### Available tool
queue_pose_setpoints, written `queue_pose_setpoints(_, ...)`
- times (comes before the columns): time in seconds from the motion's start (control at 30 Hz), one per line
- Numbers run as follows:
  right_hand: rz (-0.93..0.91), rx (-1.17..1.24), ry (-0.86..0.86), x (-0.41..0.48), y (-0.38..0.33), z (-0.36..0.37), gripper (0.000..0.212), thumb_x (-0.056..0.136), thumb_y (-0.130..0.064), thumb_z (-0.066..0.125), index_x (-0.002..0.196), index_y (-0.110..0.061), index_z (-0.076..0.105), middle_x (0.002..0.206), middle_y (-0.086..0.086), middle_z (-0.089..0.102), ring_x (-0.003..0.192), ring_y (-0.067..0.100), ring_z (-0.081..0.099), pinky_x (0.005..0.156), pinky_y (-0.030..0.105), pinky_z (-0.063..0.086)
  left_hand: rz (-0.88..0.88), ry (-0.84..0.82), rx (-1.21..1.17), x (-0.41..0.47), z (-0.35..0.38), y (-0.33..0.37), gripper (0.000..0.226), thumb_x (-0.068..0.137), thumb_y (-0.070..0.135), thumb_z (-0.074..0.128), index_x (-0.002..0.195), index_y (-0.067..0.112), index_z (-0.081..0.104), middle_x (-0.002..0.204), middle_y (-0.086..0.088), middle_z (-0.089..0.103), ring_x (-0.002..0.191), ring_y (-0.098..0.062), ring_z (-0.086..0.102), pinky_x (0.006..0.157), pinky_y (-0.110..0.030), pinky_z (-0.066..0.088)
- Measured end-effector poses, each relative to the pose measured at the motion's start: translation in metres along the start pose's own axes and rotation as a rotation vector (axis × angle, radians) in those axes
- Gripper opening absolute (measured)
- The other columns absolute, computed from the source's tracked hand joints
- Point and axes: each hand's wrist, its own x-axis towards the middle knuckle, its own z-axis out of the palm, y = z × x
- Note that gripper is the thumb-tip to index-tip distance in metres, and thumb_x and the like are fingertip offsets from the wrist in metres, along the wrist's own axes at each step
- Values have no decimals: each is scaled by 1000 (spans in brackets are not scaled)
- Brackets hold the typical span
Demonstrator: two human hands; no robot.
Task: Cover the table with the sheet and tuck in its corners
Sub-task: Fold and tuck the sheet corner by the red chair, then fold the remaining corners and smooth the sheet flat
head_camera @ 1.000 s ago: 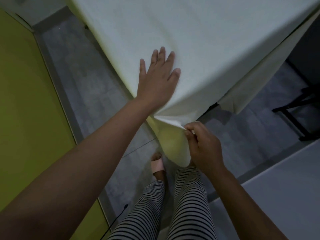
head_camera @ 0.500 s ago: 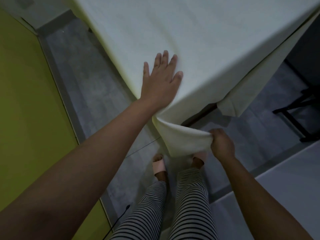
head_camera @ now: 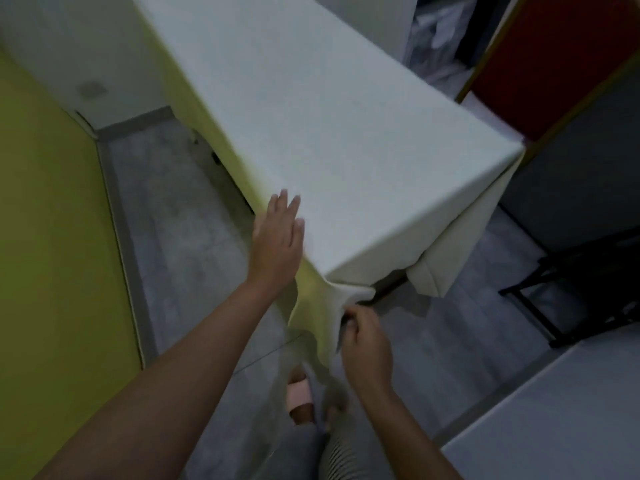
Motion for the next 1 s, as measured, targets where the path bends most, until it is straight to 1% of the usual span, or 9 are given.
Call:
queue_pose_setpoints(0.03, -57, -2, -15, -5, -11, 0, 27, 89, -14, 43, 106, -20, 64, 108, -3, 63, 97, 17, 58, 74, 28, 44, -45, 20, 13, -11, 0, -13, 49, 101, 28, 24, 146, 13, 34, 157, -9, 24, 147, -21, 16, 119, -46, 9)
queue_pose_setpoints(0.1, -256, -36, -47, -6, -39, -2, 37, 83, -20, 38, 107, -17, 66, 109, 1, 66, 101, 15, 57, 82, 27, 45, -218, 28, 27, -33, -2, -41, 50, 100, 29, 23, 146, 11, 34, 157, -10, 26, 146, -23, 18, 118, -48, 15)
queue_pose_setpoints(0.17, -419, -74, -72, 6, -65, -2, 44, 81, -18, 36, 114, -13, 65, 114, 3, 67, 106, 14, 56, 90, 24, 41, -369, -51, 99, -55, -2, -66, 48, 103, 28, 24, 147, 11, 31, 157, -11, 25, 146, -24, 17, 118, -48, 15)
queue_pose_setpoints(0.23, -505, -194, -140, 14, -88, 4, 44, 86, -13, 40, 126, -11, 59, 128, 6, 61, 115, 19, 55, 96, 28, 41, -443, -165, 199, -76, -4, -83, 48, 103, 30, 22, 146, 11, 30, 156, -11, 26, 146, -24, 17, 117, -49, 15)
queue_pose_setpoints(0.3, -543, -307, -267, 22, -105, 17, 48, 92, -12, 42, 139, -9, 44, 144, 8, 47, 127, 24, 46, 103, 34, 38, -463, -229, 257, -87, -11, -97, 49, 103, 32, 20, 146, 11, 29, 156, -10, 24, 146, -24, 15, 118, -49, 13)
queue_pose_setpoints(0.4, -555, -493, -469, 37, -120, 47, 53, 98, -18, 37, 148, -7, 24, 155, 11, 25, 138, 28, 30, 110, 38, 27, -470, -302, 325, -90, -25, -111, 50, 103, 33, 18, 148, 11, 25, 158, -9, 20, 147, -24, 12, 118, -47, 9)
queue_pose_setpoints(0.53, -506, -675, -657, 56, -126, 82, 54, 100, -21, 34, 149, -6, 18, 158, 13, 14, 141, 30, 22, 113, 43, 22, -497, -368, 351, -90, -44, -130, 51, 103, 33, 18, 149, 12, 22, 159, -9, 15, 147, -24, 10, 119, -47, 9)
queue_pose_setpoints(0.73, -468, -865, -760, 98, -155, 134, 55, 103, -28, 27, 151, -6, 12, 160, 11, 4, 146, 31, 5, 117, 46, 10, -560, -415, 289, -69, -81, -177, 52, 104, 32, 16, 151, 10, 16, 160, -11, 7, 148, -24, 6, 119, -47, 3)
queue_pose_setpoints(1.0, -370, -934, -813, 173, -256, 233, 55, 103, -32, 26, 151, -8, 11, 160, 9, 4, 146, 31, 4, 116, 49, 11, -626, -444, 255, 10, -158, -290, 56, 103, 36, 13, 152, 8, 9, 161, -12, 2, 148, -25, 1, 119, -48, 1)
